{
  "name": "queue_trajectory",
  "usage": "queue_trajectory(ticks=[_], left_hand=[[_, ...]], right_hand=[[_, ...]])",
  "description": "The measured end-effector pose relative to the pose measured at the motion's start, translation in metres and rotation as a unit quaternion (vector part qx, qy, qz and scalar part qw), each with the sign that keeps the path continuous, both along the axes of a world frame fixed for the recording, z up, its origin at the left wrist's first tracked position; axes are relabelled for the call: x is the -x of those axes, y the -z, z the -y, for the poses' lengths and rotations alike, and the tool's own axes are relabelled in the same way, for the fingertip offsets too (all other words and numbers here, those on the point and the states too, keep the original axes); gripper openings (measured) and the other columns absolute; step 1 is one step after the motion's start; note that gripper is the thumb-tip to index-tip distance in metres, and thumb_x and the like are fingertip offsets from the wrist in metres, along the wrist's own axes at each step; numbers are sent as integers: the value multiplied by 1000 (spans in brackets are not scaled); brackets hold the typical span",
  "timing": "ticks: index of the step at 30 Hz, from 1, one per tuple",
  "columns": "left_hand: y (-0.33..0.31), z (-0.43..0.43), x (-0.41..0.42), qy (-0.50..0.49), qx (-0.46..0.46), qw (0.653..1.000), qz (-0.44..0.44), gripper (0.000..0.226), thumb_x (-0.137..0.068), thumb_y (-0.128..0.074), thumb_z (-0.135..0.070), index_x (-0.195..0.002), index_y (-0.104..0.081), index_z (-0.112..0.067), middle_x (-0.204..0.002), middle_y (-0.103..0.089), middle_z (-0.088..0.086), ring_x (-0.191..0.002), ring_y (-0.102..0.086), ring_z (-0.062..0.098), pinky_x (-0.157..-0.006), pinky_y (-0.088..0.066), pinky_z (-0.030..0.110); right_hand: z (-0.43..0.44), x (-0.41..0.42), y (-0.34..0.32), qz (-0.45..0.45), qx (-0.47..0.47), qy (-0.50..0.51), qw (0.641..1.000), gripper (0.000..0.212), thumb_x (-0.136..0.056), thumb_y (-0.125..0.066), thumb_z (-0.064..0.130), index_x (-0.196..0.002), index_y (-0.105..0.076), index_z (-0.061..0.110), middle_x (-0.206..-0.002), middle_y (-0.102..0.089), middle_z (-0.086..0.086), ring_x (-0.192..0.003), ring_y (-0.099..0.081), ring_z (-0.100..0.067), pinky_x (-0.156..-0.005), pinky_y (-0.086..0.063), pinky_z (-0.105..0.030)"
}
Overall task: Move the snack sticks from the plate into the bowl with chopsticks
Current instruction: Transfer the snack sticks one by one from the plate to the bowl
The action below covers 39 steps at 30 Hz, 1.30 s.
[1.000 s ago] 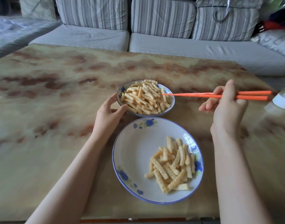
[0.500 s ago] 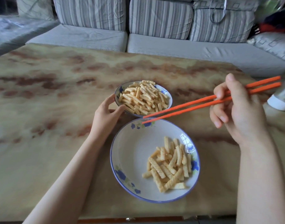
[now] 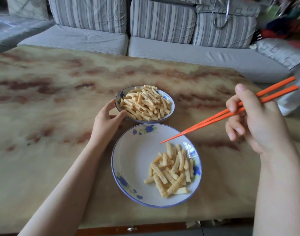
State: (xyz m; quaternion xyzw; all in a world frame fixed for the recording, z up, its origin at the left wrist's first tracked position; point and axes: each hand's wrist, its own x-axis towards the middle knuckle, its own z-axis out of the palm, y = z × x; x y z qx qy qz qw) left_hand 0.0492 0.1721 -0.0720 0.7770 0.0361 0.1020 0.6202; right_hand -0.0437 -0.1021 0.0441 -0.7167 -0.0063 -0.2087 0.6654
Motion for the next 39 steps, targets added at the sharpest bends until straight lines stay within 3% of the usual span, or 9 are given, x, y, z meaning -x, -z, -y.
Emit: queue_trajectory(ticks=[2, 5, 8, 14, 20, 25, 31, 35, 39], left_hand=[[-1, 0, 0, 0, -6, 1000, 5, 46, -90, -67, -21, -134, -57, -26, -109, -72, -2, -80, -71, 12, -73, -55, 20], [-1, 1, 1, -2, -20, 1000, 14, 46, -90, -67, -21, -135, -56, -26, -124, -65, -9, -86, -68, 6, -78, -52, 18], [-1, 0, 1, -2, -19, 1000, 8, 47, -89, -68, -23, -135, -56, -27, -123, -67, -4, -88, -70, 13, -88, -55, 31], [-2, 0, 3, -2, -26, 1000, 2, 46, -89, -68, -25, -133, -57, -28, -120, -70, 0, -89, -71, 16, -95, -53, 40], [-1, 1, 4, -3, -7, 1000, -15, 45, -89, -68, -26, -132, -57, -33, -101, -74, 0, -84, -72, 15, -91, -56, 39], [-3, 1, 5, -5, -4, 1000, -13, 44, -90, -68, -25, -131, -57, -32, -98, -74, -2, -80, -71, 13, -84, -57, 34], [-4, 2, 6, -4, -1, 1000, -14, 42, -89, -67, -24, -129, -57, -33, -88, -73, -6, -78, -71, 12, -84, -57, 33], [-3, 2, 4, -5, -16, 1000, -2, 45, -90, -67, -24, -133, -56, -31, -112, -71, -3, -84, -70, 14, -90, -55, 36], [-2, 2, 3, -4, -11, 1000, -4, 46, -90, -67, -23, -133, -56, -30, -105, -73, 1, -80, -70, 16, -84, -57, 33]], right_hand=[[2, 3, -2, -1, 1, 9, 1000, 42, -102, -42, 23, -63, -40, 7, -60, -49, 4, -27, -29, -12, -30, -32, -23], [4, 8, -5, 0, 6, 16, 1000, 42, -102, -43, 23, -62, -40, 8, -59, -49, 4, -26, -30, -12, -30, -32, -23], [3, 10, -5, -12, 18, 19, 1000, 43, -101, -44, 24, -61, -41, 7, -58, -49, 4, -26, -30, -13, -31, -32, -22], [2, 10, -3, -27, 27, 4, 999, 44, -101, -45, 25, -61, -42, 5, -56, -47, 5, -26, -31, -14, -31, -32, -22], [5, 11, -2, -28, 29, 6, 999, 44, -100, -45, 25, -61, -42, 5, -55, -47, 4, -26, -30, -13, -30, -32, -22], [-3, 3, 7, -47, 49, -15, 998, 46, -100, -46, 29, -60, -45, 7, -59, -37, -17, -26, -34, -18, -33, -32, -24], [-13, -4, 12, -47, 26, -10, 999, 45, -102, -43, 27, -61, -43, 8, -56, -44, 0, -28, -36, -18, -34, -31, -20], [-16, -7, 13, -22, -24, 12, 999, 42, -102, -43, 26, -63, -43, 9, -59, -49, 7, -29, -35, -14, -35, -35, -23], [-17, -12, 13, 23, -92, 65, 993, 40, -103, -42, 23, -64, -43, 10, -59, -51, 9, -31, -33, -12, -36, -36, -21]])
